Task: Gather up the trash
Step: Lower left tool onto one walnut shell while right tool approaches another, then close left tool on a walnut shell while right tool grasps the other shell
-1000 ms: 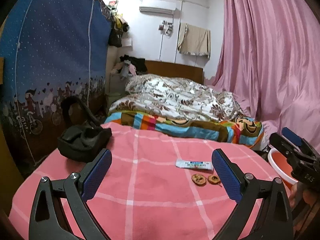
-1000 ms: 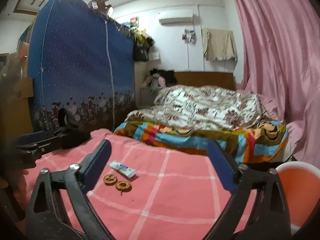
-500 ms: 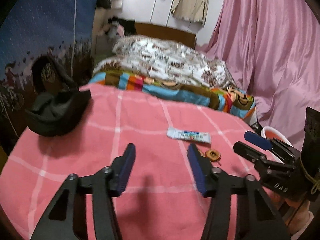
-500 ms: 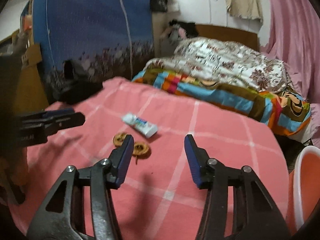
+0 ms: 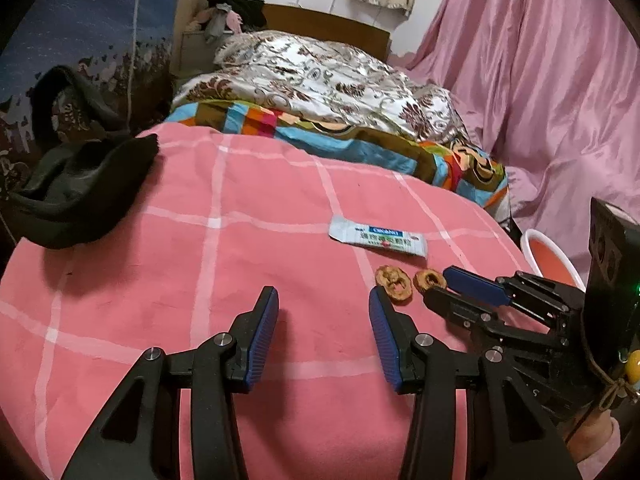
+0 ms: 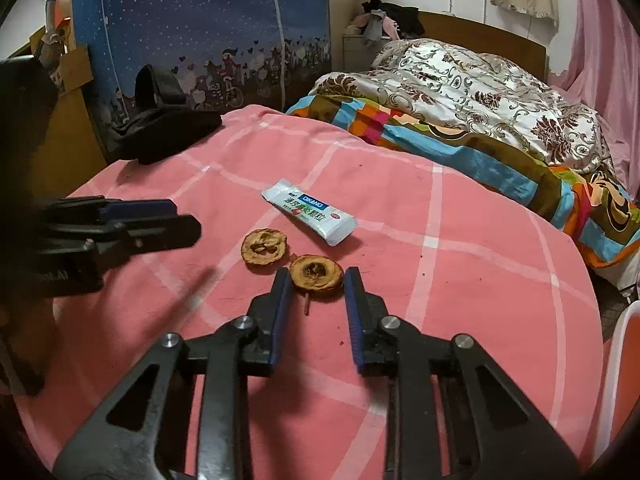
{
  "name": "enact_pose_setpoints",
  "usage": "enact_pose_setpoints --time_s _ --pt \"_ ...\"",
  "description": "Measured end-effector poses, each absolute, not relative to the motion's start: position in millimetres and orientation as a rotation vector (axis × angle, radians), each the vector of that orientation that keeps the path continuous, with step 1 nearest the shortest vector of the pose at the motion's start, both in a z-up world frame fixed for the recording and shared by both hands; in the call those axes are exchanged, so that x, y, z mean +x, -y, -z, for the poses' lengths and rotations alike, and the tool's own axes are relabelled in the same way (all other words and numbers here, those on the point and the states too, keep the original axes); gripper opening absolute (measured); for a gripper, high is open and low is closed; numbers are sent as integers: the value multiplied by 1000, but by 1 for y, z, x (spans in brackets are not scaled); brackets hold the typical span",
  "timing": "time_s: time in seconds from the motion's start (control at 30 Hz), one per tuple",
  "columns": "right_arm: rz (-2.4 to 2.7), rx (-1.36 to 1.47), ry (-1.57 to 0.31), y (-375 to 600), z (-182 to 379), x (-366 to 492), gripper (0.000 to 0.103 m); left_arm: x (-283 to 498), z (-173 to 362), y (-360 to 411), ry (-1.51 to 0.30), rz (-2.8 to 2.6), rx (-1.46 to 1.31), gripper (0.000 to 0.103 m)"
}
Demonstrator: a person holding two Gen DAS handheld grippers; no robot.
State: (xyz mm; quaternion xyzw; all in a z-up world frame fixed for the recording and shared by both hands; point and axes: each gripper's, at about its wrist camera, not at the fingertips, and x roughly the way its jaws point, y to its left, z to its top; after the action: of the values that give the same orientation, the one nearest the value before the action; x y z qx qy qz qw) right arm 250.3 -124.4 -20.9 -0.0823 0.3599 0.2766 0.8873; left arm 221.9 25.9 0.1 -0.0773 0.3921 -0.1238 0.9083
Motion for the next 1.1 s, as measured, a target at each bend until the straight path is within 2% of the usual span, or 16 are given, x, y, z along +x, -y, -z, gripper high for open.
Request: enact_pose_setpoints --time_s 0.2,0.83,0.97,1.1 --pt "-532 -170 -736 137 16 248 34 230 5 -15 -848 311 -143 38" --pt "-469 -111 -739 171 13 249 34 258 18 41 -892 364 41 37" --pt "-470 -106 -740 172 13 248 34 261 22 41 -896 357 53 24" --pt "-471 -97 -732 175 12 244 34 259 22 38 -894 354 46 24"
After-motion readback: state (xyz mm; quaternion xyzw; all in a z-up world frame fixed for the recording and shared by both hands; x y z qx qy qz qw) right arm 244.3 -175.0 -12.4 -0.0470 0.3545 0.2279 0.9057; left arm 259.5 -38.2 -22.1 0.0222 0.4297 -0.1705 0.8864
